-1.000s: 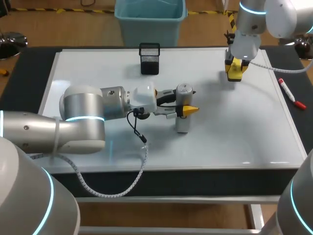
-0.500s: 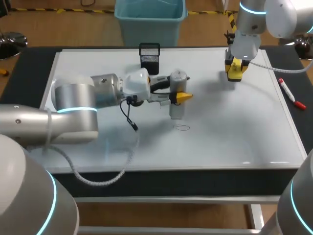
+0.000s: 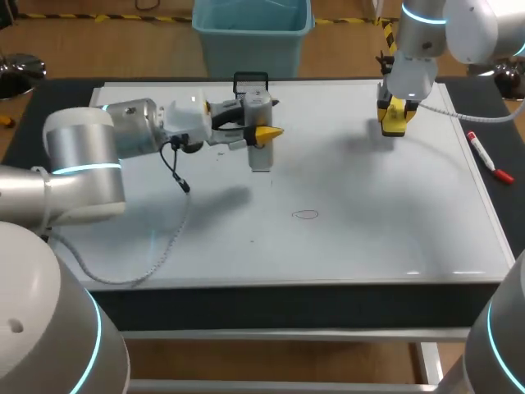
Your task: Pick up the inspection probe, press it on each red-marked spot on the whiteboard one by one, put down the probe, pick up the eraser, and wipe off all the red marks.
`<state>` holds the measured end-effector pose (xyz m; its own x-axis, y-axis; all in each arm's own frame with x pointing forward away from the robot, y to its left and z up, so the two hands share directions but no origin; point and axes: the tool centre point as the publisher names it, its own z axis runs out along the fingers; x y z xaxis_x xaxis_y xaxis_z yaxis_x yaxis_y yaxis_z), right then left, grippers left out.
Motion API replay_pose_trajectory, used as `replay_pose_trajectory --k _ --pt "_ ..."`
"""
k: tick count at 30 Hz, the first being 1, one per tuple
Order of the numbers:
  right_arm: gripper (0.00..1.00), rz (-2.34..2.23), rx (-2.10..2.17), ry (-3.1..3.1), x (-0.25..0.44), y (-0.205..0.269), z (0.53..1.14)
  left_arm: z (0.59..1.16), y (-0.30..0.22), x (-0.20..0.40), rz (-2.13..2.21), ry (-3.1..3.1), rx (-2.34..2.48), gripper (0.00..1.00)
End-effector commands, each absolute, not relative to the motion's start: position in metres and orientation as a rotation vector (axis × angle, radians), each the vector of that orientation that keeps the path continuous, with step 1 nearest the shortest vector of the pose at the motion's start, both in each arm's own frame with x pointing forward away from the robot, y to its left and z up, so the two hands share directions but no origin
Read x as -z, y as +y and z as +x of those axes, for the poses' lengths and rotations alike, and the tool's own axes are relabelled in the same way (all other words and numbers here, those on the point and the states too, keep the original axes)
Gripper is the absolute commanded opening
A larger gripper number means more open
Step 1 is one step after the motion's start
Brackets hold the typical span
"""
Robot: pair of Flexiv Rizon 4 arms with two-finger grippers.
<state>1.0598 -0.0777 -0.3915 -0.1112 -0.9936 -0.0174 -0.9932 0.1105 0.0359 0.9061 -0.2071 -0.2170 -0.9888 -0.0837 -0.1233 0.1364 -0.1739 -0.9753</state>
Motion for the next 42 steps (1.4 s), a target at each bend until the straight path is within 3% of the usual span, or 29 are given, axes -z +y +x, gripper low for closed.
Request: replay_pose_trajectory --k 1,22,42 --pt "0.00 2.088 0.057 -2.329 0.390 -0.078 1.060 0.917 -0.182 0.213 0.090 1.940 2.308 0.00" --pt "0.00 2.088 0.057 -2.329 0.390 -0.078 1.060 0.975 -0.131 0.224 0.149 1.973 2.324 0.00" --pt "0.00 2.088 0.057 -2.329 0.390 -0.078 1.060 0.980 -0.115 0.228 0.141 1.986 2.335 0.00"
